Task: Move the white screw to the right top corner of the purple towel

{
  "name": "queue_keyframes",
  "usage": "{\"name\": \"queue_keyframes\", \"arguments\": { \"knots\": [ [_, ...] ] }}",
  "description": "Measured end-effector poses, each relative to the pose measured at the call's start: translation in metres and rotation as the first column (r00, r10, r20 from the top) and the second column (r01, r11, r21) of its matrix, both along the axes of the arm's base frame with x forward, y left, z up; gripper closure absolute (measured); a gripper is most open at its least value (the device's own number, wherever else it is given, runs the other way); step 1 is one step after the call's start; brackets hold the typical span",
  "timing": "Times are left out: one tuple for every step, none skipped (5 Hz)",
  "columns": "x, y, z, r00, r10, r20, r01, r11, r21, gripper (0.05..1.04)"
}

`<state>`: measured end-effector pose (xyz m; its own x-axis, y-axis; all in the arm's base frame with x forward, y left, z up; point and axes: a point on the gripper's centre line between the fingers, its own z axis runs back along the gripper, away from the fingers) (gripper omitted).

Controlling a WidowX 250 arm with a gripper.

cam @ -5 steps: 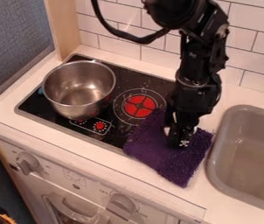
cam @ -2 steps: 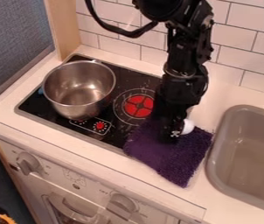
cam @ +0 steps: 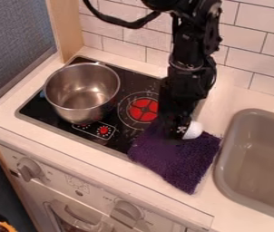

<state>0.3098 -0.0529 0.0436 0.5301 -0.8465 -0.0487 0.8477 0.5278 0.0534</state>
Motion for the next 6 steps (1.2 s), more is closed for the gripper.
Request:
{"name": "queue_keyframes", "arguments": {
  "knots": [
    [0.002,0.0,0.02,0.999,-0.01,0.035,0.01,1.0,-0.003,0.085],
    [0.004,0.003,0.035,0.998,-0.004,0.059,0.005,1.0,-0.006,0.085],
    [0.005,0.006,0.056,0.997,-0.007,0.081,0.01,0.999,-0.03,0.085],
    [0.006,0.009,0.076,0.994,-0.018,0.106,0.022,0.999,-0.039,0.085],
    [0.009,0.008,0.089,0.991,-0.036,0.126,0.043,0.998,-0.052,0.085],
    [0.009,0.008,0.097,0.987,-0.062,0.15,0.072,0.995,-0.063,0.085]
  ]
}}
